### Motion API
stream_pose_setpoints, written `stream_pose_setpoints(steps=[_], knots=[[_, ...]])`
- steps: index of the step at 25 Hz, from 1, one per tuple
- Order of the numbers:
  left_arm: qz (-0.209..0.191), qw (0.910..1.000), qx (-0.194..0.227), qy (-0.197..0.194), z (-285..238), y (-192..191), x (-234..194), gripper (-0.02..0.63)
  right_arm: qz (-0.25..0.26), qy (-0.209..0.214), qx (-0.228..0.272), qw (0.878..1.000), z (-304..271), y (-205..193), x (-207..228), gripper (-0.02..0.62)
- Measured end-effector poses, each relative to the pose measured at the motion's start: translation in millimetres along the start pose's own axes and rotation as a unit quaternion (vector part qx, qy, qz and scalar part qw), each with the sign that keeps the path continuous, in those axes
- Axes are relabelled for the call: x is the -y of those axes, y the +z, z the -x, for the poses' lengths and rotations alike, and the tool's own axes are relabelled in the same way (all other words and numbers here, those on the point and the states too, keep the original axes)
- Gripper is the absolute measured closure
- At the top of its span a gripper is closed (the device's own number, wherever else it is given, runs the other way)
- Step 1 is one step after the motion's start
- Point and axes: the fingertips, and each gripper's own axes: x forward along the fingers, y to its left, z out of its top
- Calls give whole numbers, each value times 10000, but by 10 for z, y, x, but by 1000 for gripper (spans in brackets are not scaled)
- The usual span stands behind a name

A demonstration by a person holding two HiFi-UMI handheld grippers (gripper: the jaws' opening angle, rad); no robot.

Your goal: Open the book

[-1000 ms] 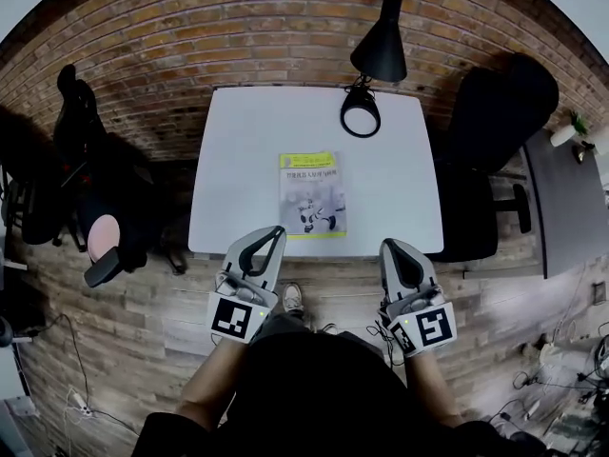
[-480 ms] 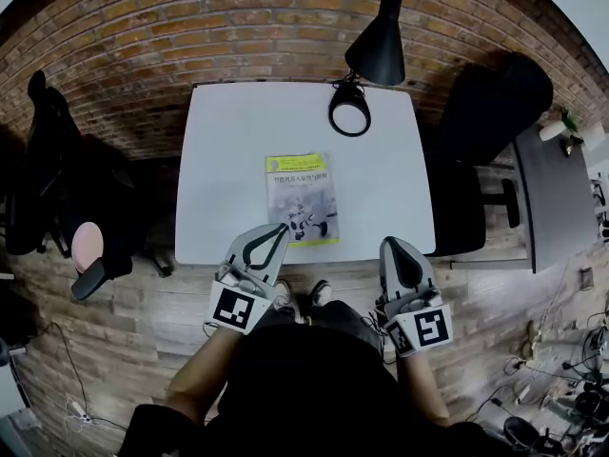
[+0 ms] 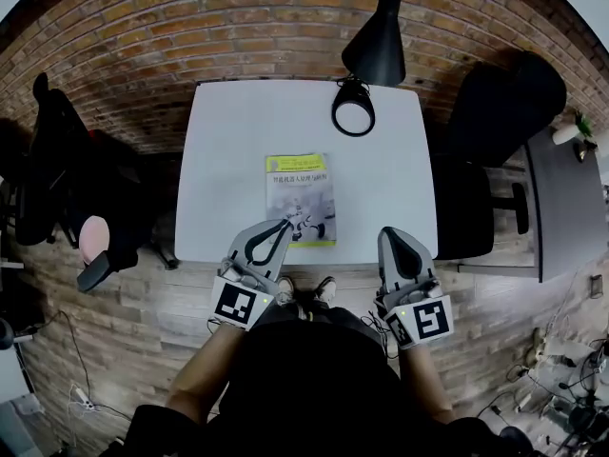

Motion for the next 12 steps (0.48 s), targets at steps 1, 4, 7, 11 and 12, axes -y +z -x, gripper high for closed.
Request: stream_pose_setpoints(steps=[1,4,7,11,12], knots=[[-17,10000,-75,-4,-32,-67,28,578,-15,21,-7,10000,-8,-16,17,581],[-147,9994,-316,-90,-126,-316,147,578,-144,36,-86,9999,-6,-118,83,581],[-427,9967,-625,-283,-226,-618,266,577,-226,81,-239,9994,17,-217,106,581],[-529,9904,-1157,-539,-391,-1150,435,542,-295,54,-255,9992,52,-304,205,581],[-519,9889,-1261,-584,-430,-1277,481,503,-327,63,-192,9993,57,-301,223,581]])
